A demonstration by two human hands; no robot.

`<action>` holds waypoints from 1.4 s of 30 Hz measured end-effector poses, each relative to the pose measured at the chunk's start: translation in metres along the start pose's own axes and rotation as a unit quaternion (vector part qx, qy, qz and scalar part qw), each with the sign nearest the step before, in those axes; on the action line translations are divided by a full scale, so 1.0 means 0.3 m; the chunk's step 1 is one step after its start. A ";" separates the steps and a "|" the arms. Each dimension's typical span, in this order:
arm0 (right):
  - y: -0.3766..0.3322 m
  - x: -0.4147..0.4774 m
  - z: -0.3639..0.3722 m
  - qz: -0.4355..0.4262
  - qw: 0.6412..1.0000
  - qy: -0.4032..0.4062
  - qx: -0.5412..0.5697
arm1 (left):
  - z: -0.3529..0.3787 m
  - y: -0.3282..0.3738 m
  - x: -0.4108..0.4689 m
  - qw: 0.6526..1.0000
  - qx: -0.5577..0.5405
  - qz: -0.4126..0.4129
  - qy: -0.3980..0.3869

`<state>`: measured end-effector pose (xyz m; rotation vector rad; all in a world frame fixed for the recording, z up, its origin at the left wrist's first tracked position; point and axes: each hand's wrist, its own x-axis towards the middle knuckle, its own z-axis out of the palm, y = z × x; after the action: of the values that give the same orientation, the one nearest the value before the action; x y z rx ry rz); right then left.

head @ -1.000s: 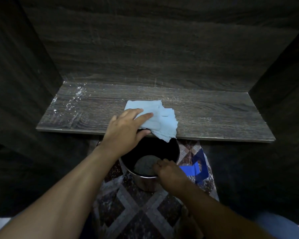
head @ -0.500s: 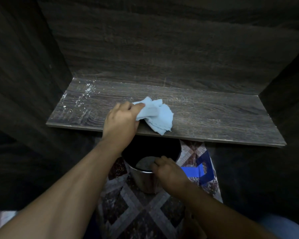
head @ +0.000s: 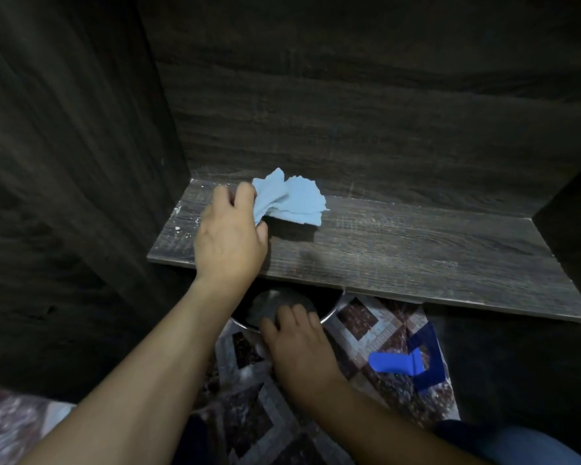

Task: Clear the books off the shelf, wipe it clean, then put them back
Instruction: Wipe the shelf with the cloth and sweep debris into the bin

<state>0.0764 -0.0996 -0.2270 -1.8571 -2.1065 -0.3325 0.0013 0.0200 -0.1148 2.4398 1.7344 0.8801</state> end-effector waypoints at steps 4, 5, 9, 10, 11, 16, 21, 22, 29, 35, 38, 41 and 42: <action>-0.032 0.016 0.001 0.004 1.000 0.027 0.011 | -0.026 -0.043 -0.003 0.999 0.024 -0.026 0.012; -0.034 0.022 0.013 -0.003 0.999 0.036 0.005 | -0.033 -0.061 0.001 0.998 0.034 -0.039 0.017; -0.044 0.028 0.035 -0.012 0.999 0.029 -0.005 | -0.038 -0.153 0.033 0.990 0.057 -0.112 0.063; -0.044 0.027 0.039 -0.014 1.000 0.025 -0.005 | -0.036 -0.174 0.043 0.987 0.056 -0.125 0.085; -0.043 0.025 0.041 -0.017 1.000 0.022 -0.002 | -0.029 -0.194 0.051 0.984 0.055 -0.134 0.104; -0.017 0.016 0.051 -0.024 1.000 0.020 0.005 | 0.016 -0.250 0.063 0.978 0.060 -0.156 0.123; 0.007 -0.006 0.072 -0.012 1.000 0.016 0.006 | 0.088 -0.290 0.052 0.975 0.089 -0.204 0.003; 0.016 -0.010 0.075 -0.009 1.000 0.013 0.008 | 0.096 -0.291 0.052 0.972 0.091 -0.214 -0.021; 0.064 -0.033 0.076 -0.009 1.000 -0.009 0.018 | 0.101 -0.295 0.087 0.970 0.079 -0.228 -0.037; 0.065 -0.039 0.059 -0.034 0.999 -0.006 0.022 | 0.114 -0.313 0.109 0.975 0.058 -0.213 -0.032; 0.059 -0.032 0.066 -0.037 0.999 -0.006 0.024 | 0.121 -0.303 0.113 0.976 0.062 -0.205 -0.042; 0.064 -0.034 0.083 -0.038 0.999 -0.018 0.019 | 0.125 -0.278 0.104 0.981 0.064 -0.175 -0.048; 0.065 -0.035 0.088 -0.039 0.999 -0.028 0.019 | 0.126 -0.267 0.099 0.984 0.062 -0.162 -0.049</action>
<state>0.0948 -0.0970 -0.2559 -1.7879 -2.2110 -0.2597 -0.0440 0.0879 -0.1603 2.1309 2.1214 0.6241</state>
